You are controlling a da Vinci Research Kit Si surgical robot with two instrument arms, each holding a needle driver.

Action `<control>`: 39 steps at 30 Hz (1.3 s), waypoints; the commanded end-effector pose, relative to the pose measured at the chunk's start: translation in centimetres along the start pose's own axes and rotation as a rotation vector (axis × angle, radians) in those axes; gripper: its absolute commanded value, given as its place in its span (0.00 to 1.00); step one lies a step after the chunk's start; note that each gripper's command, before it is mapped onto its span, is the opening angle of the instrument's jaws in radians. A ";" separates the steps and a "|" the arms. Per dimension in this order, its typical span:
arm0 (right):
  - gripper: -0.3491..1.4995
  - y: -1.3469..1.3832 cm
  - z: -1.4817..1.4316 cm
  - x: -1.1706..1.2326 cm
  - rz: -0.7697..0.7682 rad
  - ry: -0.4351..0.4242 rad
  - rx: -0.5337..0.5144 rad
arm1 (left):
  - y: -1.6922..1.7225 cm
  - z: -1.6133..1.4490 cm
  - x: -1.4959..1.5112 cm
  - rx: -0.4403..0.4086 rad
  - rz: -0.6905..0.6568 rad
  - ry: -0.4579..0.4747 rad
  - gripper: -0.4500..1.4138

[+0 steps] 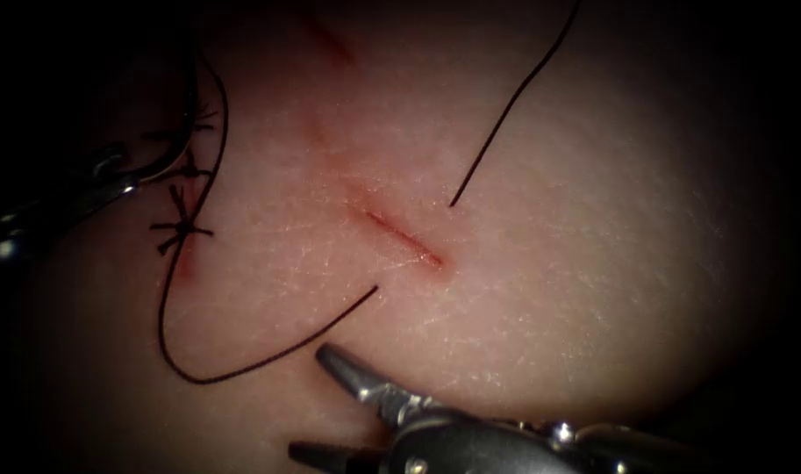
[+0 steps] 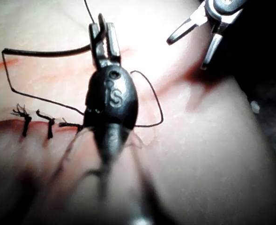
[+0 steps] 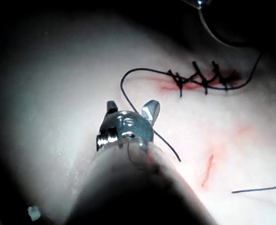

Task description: Wound Closure

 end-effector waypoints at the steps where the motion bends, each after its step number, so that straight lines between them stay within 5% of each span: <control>1: 0.87 0.03 0.09 -0.04 -0.008 -0.007 -0.006 | 0.01 0.07 -0.03 0.002 0.000 0.002 0.00; 8: 0.88 0.29 0.47 -0.59 -0.117 -0.096 -0.053 | 0.03 0.07 -0.04 0.009 0.005 -0.005 0.00; 16: 0.85 0.20 0.74 -1.08 -0.194 -0.146 -0.033 | 0.04 0.06 -0.05 0.011 0.008 -0.009 0.00; 22: 0.58 0.24 0.81 -1.13 -0.195 -0.152 -0.037 | 0.04 0.06 -0.05 0.012 0.009 -0.012 0.00; 24: 0.37 0.23 0.81 -1.13 -0.194 -0.139 -0.025 | 0.04 0.06 -0.06 0.012 0.009 -0.012 0.00; 25: 0.37 0.23 0.81 -1.13 -0.194 -0.139 -0.025 | 0.04 0.06 -0.06 0.012 0.009 -0.012 0.00; 26: 0.00 0.22 0.80 -1.12 -0.194 -0.126 -0.010 | 0.04 0.06 -0.06 0.015 0.009 -0.014 0.00; 34: 0.00 0.00 0.65 -1.01 -0.191 -0.110 0.023 | 0.05 0.06 -0.06 0.013 0.011 -0.016 0.00; 39: 0.00 -0.33 0.50 -0.75 -0.179 -0.080 0.056 | 0.06 0.07 -0.07 0.010 0.012 -0.017 0.00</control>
